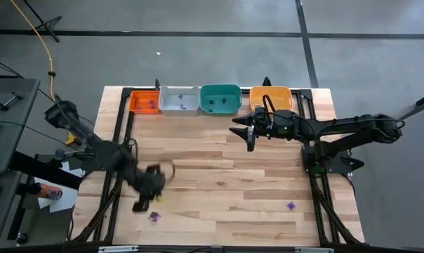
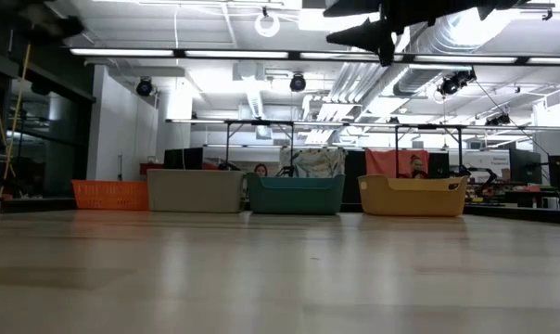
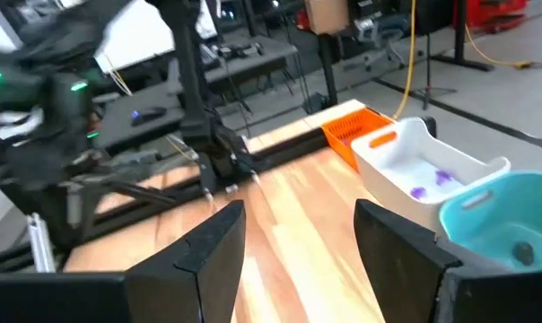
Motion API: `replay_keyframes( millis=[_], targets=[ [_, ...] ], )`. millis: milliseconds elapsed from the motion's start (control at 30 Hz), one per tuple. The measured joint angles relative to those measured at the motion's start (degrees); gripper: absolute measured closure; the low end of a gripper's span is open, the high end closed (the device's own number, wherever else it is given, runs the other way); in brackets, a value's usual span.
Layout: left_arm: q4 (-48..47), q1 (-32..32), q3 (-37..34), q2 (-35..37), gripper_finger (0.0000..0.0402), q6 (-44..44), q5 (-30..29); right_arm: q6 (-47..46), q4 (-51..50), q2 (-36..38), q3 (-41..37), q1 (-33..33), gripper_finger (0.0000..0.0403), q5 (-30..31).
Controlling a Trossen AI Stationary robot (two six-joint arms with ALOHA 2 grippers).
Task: Sort Halloween decoration
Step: Put the violet witch hat into the gray bin
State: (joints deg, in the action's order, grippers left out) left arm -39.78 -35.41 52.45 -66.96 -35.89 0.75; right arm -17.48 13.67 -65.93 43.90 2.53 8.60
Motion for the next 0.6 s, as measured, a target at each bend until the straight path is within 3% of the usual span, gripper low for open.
replay_keyframes(
  millis=[233, 367, 600],
  targets=[
    [9.4, -12.6, 0.0, -16.1, 0.0319, -2.0, -2.3, 0.0, -5.1, 0.0, 0.0, 0.9, 0.0199, 0.0],
    [14.3, -13.4, 0.1, -23.2, 0.0319, -2.7, -3.0, -0.5, -7.6, 0.0, 0.0, 0.9, 0.0199, 0.0],
    [13.9, -13.5, 0.6, -29.6, 0.0319, -5.6, -2.0, -0.6, -10.1, 0.0, 0.0, 0.9, 0.0198, 0.0]
  ],
)
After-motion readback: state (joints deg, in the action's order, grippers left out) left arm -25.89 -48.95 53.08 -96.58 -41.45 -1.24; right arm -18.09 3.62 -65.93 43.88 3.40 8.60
